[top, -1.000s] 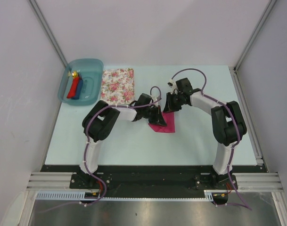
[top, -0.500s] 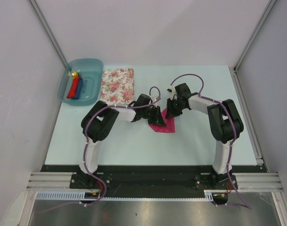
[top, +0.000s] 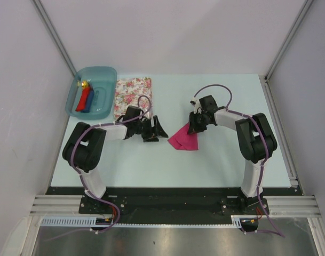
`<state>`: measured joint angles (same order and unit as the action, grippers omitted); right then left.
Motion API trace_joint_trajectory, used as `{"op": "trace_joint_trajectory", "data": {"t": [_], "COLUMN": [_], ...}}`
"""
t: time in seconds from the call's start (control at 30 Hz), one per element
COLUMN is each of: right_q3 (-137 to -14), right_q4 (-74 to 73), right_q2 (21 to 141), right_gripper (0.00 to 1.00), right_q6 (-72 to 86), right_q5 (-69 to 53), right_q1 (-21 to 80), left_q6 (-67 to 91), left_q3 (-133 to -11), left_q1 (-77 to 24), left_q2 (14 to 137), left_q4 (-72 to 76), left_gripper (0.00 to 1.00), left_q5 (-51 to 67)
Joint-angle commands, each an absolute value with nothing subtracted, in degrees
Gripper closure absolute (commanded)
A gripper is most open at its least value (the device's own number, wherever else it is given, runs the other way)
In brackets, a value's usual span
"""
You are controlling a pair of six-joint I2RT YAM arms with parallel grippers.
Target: Place the utensils on the paper napkin and roll it up
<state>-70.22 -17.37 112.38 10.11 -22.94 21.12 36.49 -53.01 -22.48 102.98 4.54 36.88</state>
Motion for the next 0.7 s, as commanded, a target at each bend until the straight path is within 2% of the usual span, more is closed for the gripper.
{"op": "trace_joint_trajectory", "data": {"t": [0.0,0.4,0.67], "right_q3": [-67.1,-66.8,-66.7], "right_q4": [-17.5,-17.1,-16.6], "right_q2": [116.9,117.2,117.7], "right_gripper": [0.9,0.91,0.91], "right_q6": [9.3,9.5,10.0], "right_q5": [-19.2,-19.1,-19.4], "right_q1": [22.1,22.1,22.1], "left_q6": [33.7,43.3,42.0], "left_q3": [-50.9,-57.9,-66.8], "left_q1": [-21.9,-29.2,-31.0], "left_q2": [103.1,118.7,123.8], "left_q4": [1.7,16.6,17.7], "left_gripper": [0.21,0.25,0.25], "left_q5": [35.8,42.5,42.2]}}
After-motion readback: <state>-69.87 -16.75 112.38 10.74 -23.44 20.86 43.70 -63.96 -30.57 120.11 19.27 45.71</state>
